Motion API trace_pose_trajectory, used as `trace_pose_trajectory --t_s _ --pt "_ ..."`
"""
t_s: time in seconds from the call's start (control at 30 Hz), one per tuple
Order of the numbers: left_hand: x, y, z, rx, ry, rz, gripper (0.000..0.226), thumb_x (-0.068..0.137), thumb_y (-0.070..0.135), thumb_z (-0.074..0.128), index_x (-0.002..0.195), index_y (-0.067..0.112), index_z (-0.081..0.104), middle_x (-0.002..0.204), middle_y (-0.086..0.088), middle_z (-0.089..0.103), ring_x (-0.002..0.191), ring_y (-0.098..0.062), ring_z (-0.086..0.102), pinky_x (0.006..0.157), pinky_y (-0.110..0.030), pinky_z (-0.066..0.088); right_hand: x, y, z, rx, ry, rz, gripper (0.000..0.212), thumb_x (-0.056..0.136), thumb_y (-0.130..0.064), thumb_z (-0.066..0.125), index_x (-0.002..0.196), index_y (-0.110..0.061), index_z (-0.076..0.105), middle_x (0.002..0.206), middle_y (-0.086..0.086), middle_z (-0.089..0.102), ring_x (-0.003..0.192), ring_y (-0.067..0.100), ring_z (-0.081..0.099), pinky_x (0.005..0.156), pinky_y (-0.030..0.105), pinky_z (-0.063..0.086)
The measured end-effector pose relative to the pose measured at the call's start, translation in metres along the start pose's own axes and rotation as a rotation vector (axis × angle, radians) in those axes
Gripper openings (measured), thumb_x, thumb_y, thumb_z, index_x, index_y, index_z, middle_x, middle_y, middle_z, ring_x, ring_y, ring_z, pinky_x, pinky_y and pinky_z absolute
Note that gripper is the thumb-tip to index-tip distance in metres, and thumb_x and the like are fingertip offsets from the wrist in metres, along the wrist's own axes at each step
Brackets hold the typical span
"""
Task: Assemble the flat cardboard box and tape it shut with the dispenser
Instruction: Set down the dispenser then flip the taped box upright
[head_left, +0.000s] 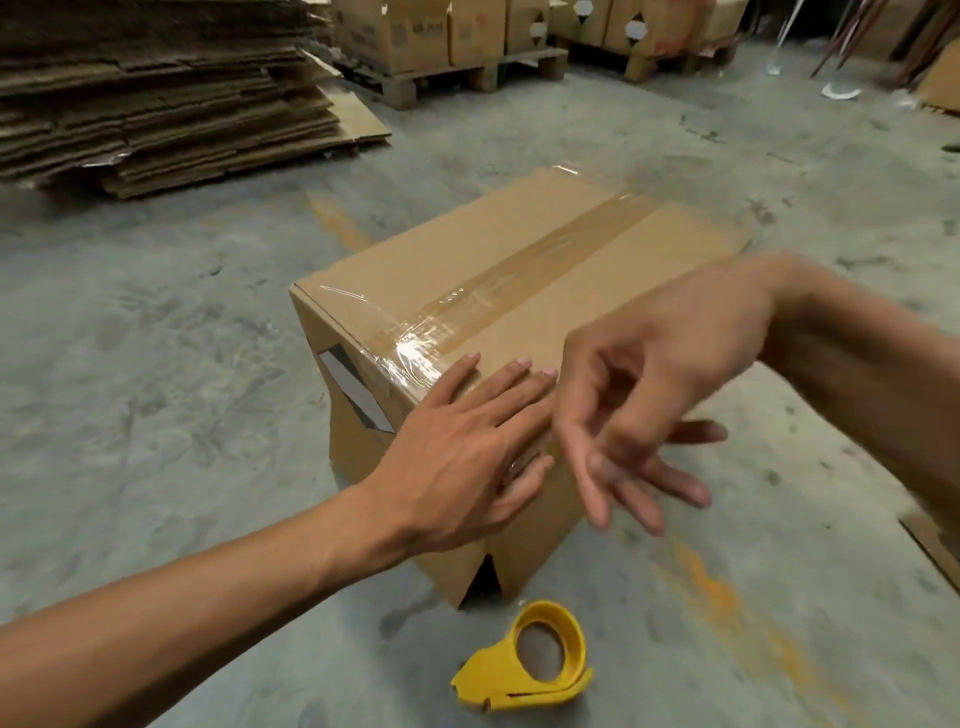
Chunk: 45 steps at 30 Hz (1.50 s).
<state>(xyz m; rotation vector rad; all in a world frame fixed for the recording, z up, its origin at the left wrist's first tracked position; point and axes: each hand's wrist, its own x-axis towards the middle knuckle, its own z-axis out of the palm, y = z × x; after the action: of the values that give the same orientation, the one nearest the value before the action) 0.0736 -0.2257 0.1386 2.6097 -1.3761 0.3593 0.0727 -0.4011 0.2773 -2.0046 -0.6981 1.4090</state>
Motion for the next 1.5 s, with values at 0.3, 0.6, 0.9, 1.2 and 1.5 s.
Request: trace_pose_trajectory --t_s 0.3,0.6,0.9,1.2,1.5 --pt "-0.025 -0.031 -0.002 0.131 -0.008 -0.156 0.076 0.09 0.074 0.029 0.152 0.032 0.029 0.162 -0.001 0.021 0.151 -0.025 0.005 0.118 -0.058 0.011 0.003 0.135 -0.14 -0.138 1.297 0.473 0.059 0.09 -0.062 0.047 0.143 -0.036 0.045 0.149 0.008 0.047 0.133 0.032 0.044 0.109 0.046 0.035" --pt "-0.09 -0.152 -0.015 -0.353 0.087 -0.594 0.091 0.072 0.088 0.033 0.15 0.049 0.006 0.16 0.022 -0.011 0.146 0.003 -0.002 0.117 -0.024 0.012 0.017 0.158 -0.157 -0.238 1.274 0.598 0.106 0.067 -0.093 0.034 0.152 -0.029 0.029 0.155 0.015 0.038 0.136 0.04 0.039 0.108 0.054 0.035" --pt "-0.093 -0.174 -0.031 -0.502 0.379 -0.802 0.053 0.098 0.051 0.04 0.147 0.03 0.037 0.145 0.011 0.037 0.129 0.001 0.034 0.099 -0.004 0.028 0.037 0.153 -0.142 0.034 1.264 0.445 0.086 0.091 -0.071 0.03 0.157 -0.021 0.01 0.162 0.016 0.02 0.144 0.036 0.028 0.115 0.044 0.021" --pt "-0.048 -0.226 -0.064 -0.501 0.027 -1.172 0.089 0.086 0.074 0.04 0.154 0.022 0.019 0.158 -0.012 0.03 0.138 -0.034 0.038 0.114 -0.048 0.028 0.041 0.132 -0.131 0.379 1.15 0.412 0.073 0.094 -0.049 0.047 0.153 -0.039 0.007 0.125 0.004 0.055 0.086 0.028 0.061 0.07 0.04 0.053" --pt "-0.07 -0.211 -0.078 -0.553 0.059 -1.198 0.033 0.086 0.05 0.065 0.091 0.018 0.059 0.088 -0.003 0.066 0.077 -0.02 0.063 0.065 -0.031 0.049 0.058 0.109 -0.116 0.283 1.248 0.257 0.095 0.086 -0.057 0.061 0.157 -0.028 0.006 0.155 0.01 0.035 0.097 0.022 0.048 0.079 0.034 0.04"
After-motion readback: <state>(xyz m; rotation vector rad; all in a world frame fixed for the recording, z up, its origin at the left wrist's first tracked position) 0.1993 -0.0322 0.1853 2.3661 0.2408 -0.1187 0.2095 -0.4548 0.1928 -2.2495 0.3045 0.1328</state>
